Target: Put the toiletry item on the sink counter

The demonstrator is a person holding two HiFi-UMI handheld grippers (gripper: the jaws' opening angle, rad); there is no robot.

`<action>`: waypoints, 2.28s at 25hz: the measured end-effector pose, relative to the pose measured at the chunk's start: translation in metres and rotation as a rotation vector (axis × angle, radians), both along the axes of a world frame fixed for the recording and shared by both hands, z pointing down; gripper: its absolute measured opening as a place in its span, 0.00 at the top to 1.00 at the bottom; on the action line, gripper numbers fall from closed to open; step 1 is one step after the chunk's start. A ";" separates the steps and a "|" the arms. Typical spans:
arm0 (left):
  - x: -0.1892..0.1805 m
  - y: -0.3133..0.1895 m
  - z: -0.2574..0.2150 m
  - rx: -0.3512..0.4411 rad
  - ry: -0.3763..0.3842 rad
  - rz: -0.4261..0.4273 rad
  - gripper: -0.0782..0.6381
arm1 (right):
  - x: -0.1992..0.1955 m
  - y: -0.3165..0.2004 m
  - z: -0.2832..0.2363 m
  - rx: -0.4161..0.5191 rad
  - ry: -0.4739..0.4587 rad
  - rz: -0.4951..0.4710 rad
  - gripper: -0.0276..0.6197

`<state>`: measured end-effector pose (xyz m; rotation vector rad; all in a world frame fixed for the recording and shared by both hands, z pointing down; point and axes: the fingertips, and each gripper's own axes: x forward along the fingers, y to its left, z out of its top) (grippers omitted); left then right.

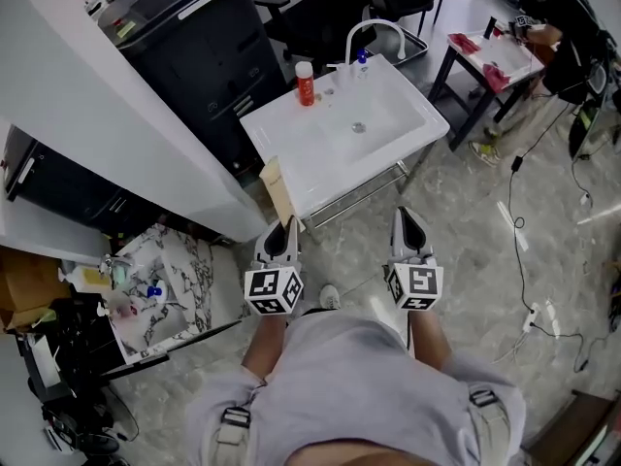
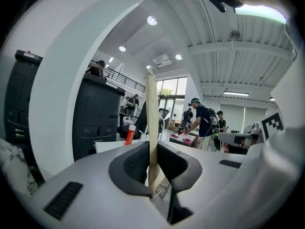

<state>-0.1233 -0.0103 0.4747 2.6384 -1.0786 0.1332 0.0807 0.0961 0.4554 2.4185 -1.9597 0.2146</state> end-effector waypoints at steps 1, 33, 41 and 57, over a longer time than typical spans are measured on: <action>0.001 -0.009 0.001 0.001 0.000 0.004 0.84 | 0.001 -0.008 0.000 0.003 0.001 0.007 0.95; 0.056 -0.141 0.001 -0.023 -0.001 -0.204 0.84 | 0.051 -0.222 -0.008 0.031 -0.035 -0.273 0.95; 0.100 -0.174 -0.006 -0.047 -0.005 -0.307 0.84 | 0.086 -0.286 -0.020 0.041 -0.045 -0.417 0.95; 0.122 -0.218 0.010 -0.096 -0.022 -0.443 0.84 | 0.117 -0.359 -0.017 0.048 -0.081 -0.523 0.95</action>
